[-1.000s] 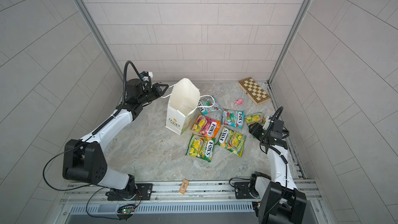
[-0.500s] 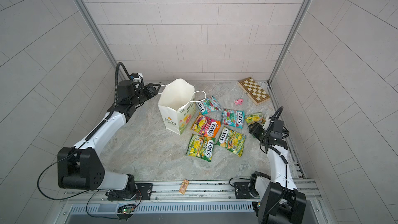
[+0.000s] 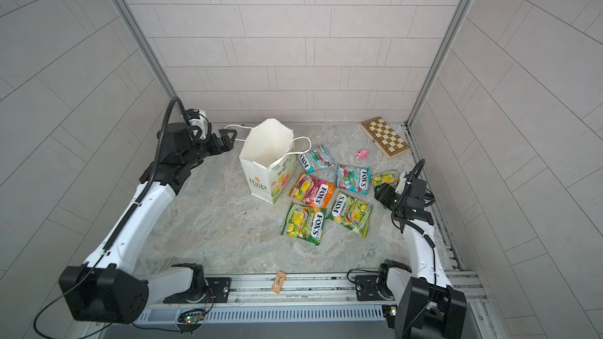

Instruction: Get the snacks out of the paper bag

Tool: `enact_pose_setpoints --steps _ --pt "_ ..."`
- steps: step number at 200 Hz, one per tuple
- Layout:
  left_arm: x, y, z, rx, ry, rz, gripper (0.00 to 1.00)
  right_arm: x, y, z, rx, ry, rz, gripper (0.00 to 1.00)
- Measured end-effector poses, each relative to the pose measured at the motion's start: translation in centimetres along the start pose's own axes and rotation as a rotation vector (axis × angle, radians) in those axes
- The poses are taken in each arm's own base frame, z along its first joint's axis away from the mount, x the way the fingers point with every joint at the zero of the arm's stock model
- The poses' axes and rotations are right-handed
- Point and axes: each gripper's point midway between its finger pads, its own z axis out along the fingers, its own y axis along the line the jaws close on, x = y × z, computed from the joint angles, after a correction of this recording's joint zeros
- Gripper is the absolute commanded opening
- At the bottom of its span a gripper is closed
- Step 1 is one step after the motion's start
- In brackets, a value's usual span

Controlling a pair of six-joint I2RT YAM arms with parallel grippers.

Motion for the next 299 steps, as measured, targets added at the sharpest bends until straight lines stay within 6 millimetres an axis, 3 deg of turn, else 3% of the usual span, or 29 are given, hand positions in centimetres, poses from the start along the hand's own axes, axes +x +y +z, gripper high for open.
enact_pose_setpoints --steps 24,44,92,119,191,236,299 --pt "-1.1 0.3 -3.2 -0.064 -0.065 0.031 1.0 -0.5 0.6 0.8 0.019 -0.031 -0.078 0.68" --pt "-0.4 1.8 -5.2 -0.152 -0.109 0.024 1.0 -0.8 1.0 1.6 0.041 -0.068 -0.15 0.69" --pt "6.0 9.1 -6.4 -0.47 -0.098 -0.073 1.0 -1.2 0.8 3.4 0.102 -0.172 -0.281 0.69" --pt "8.8 12.1 -6.7 -0.589 -0.122 -0.097 1.0 -2.1 0.6 4.4 0.145 -0.218 -0.343 0.7" --pt "15.5 16.8 -3.7 -0.695 -0.095 0.029 1.0 -4.0 0.3 6.7 0.211 -0.339 -0.474 0.72" --pt "15.5 16.8 -1.2 -0.645 -0.108 0.135 1.0 -4.0 0.3 6.8 0.203 -0.387 -0.513 0.72" --pt "17.9 16.9 2.4 -0.558 -0.045 0.231 1.0 -4.9 1.4 6.6 0.161 -0.462 -0.538 0.73"
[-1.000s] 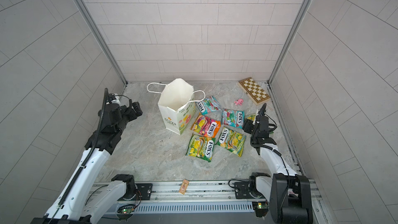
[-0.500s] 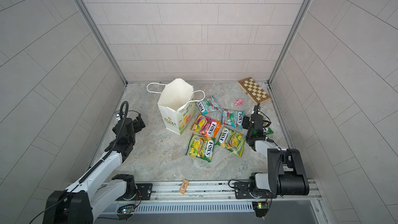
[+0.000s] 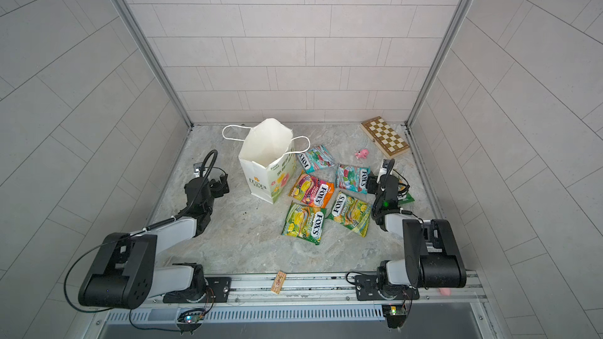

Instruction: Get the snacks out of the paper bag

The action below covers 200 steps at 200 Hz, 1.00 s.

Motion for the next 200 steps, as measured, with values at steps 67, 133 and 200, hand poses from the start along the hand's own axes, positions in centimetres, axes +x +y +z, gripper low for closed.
enact_pose_setpoints --steps 67,133,200 --pt "1.6 -0.6 1.1 0.039 -0.055 0.043 1.0 0.9 0.3 0.2 -0.02 -0.035 -0.008 0.73" --pt "1.8 -0.3 2.6 -0.004 -0.046 0.04 1.0 2.1 1.4 1.0 -0.03 -0.033 -0.038 0.78" --pt "0.4 0.5 3.1 -0.067 -0.063 0.019 1.0 1.6 1.9 1.2 0.009 -0.038 -0.08 0.99"
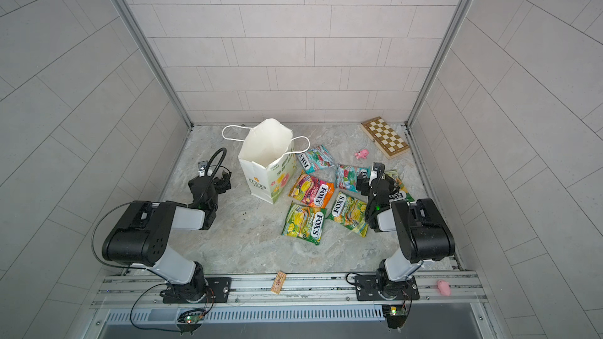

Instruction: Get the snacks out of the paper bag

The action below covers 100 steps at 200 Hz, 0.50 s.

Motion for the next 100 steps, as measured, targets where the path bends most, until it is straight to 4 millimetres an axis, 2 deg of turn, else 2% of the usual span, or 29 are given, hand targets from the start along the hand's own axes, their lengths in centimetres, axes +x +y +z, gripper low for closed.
enact_pose_setpoints --steps 100 --pt "0.26 0.12 -0.01 -0.007 0.01 0.005 1.0 0.06 -0.35 0.0 0.021 0.002 -0.003 0.99"
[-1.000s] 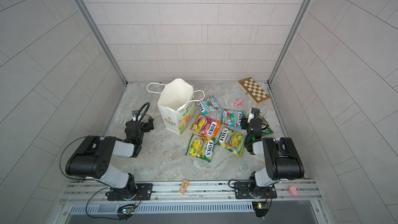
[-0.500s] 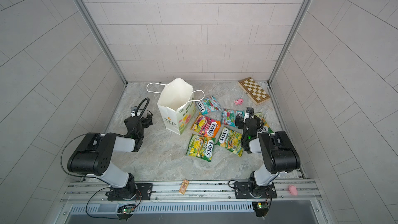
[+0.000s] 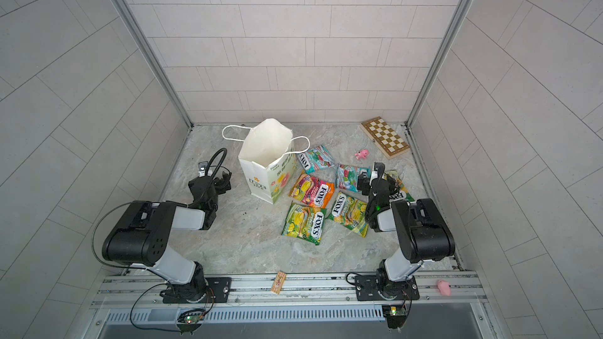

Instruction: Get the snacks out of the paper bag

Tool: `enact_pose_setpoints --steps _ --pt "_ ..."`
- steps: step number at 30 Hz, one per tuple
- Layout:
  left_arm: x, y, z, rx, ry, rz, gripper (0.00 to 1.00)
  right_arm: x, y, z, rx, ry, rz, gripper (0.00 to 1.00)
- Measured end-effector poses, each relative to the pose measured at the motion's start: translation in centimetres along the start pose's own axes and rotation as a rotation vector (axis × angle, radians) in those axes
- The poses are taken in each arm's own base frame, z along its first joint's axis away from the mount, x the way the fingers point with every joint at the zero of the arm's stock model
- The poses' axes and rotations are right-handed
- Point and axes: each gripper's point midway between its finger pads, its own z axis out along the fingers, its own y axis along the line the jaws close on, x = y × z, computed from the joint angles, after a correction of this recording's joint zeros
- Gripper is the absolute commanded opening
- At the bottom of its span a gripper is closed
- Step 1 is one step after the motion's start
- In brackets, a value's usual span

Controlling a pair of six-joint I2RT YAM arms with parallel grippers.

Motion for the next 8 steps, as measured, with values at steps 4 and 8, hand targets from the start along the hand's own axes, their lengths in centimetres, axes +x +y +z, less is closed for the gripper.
enact_pose_setpoints --steps 4,8 --pt "0.02 0.01 0.0 0.0 0.001 0.0 1.0 0.0 -0.01 0.0 0.0 0.0 0.0 0.99" --pt "0.07 0.0 0.0 0.0 0.003 0.001 1.0 0.0 -0.01 0.0 0.0 0.0 0.0 0.99"
